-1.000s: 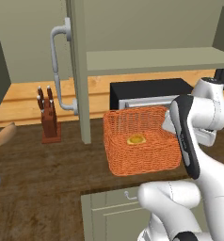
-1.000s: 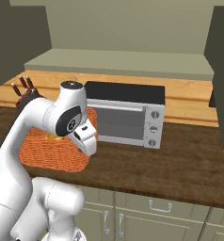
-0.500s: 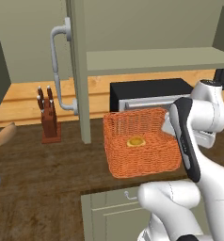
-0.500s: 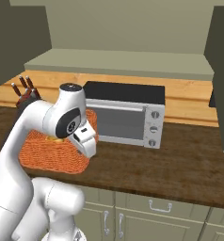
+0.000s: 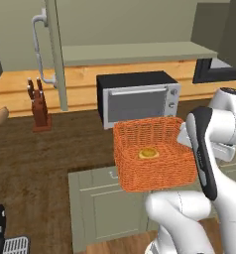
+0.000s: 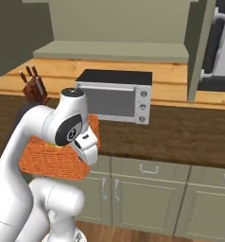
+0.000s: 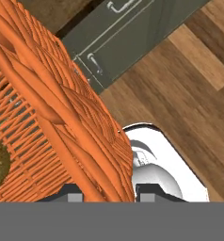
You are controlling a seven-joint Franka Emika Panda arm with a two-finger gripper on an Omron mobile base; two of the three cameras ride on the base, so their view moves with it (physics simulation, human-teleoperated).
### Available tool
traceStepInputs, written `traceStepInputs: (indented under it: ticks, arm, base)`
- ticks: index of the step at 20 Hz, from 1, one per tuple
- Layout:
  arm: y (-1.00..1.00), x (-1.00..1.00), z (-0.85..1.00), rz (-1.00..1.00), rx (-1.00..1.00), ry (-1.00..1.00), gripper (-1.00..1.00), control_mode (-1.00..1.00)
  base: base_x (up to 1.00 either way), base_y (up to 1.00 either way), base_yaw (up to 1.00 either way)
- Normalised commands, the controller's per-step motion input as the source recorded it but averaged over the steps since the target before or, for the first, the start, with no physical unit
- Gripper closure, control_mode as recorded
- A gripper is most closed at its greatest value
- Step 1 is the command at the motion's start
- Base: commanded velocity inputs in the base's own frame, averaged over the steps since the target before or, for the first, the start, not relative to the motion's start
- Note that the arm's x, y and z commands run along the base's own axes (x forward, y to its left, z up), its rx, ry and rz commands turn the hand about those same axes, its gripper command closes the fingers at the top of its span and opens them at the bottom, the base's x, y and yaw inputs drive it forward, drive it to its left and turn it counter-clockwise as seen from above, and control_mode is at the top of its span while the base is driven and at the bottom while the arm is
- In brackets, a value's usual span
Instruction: Open the cabinet, pick up the bread from the cabinet and place it in the basket. Then move the basket to the dining counter.
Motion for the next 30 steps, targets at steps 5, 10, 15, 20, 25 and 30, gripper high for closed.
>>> traceStepInputs:
  ticks: [5, 10, 15, 20, 25, 30]
  arm:
    - [0.0, 0.0, 0.0, 0.0, 0.0, 0.0, 1.0, 1.0]
    - [0.0, 0.0, 0.0, 0.0, 0.0, 0.0, 1.0, 1.0]
    - [0.0, 0.0, 0.0, 0.0, 0.0, 0.0, 1.0, 1.0]
    - [0.0, 0.0, 0.0, 0.0, 0.0, 0.0, 1.0, 1.0]
    - [0.0, 0.0, 0.0, 0.0, 0.0, 0.0, 1.0, 1.0]
    - [0.0, 0.0, 0.0, 0.0, 0.0, 0.0, 1.0, 1.0]
  base:
    - [-0.29, -0.4, -0.06]
    - [-0.41, -0.84, -0.46]
    - [0.12, -0.96, -0.65]
    - [0.06, -0.79, -0.75]
    - [0.01, -0.37, -0.87]
    - [0.0, 0.0, -0.96]
